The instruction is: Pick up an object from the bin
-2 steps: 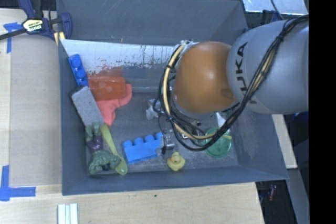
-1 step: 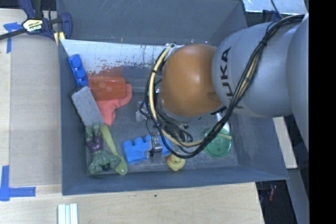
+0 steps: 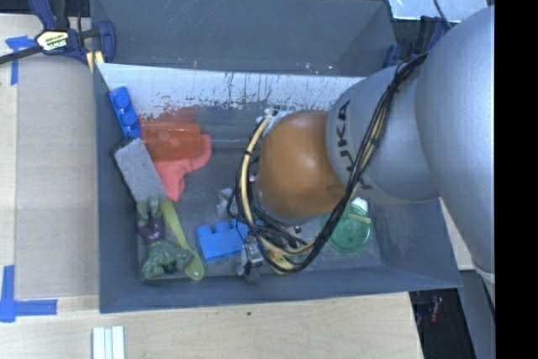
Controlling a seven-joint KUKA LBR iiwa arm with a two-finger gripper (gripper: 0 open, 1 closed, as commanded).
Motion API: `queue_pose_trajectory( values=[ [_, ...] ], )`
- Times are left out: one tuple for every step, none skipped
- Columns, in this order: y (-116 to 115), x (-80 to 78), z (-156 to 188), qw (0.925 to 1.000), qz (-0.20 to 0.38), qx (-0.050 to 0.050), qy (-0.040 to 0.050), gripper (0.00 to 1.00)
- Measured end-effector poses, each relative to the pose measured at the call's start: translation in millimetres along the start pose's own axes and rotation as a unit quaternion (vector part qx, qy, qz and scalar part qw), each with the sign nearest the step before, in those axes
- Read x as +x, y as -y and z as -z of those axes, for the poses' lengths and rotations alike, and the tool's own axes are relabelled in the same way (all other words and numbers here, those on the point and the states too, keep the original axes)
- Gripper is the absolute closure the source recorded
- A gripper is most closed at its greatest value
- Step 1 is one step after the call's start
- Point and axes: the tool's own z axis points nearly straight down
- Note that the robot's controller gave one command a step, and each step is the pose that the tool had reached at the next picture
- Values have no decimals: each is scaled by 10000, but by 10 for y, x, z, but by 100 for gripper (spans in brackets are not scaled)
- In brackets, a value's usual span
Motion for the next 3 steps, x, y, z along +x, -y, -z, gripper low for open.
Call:
queue_pose_trajectory(
  values=[
    [254, 2, 31, 9954, -951, -3, 65, 100],
    [254, 2, 32, 9954, -953, -3, 65, 100],
    [305, -53, 729, 9956, -938, -1, 42, 100]
  ],
)
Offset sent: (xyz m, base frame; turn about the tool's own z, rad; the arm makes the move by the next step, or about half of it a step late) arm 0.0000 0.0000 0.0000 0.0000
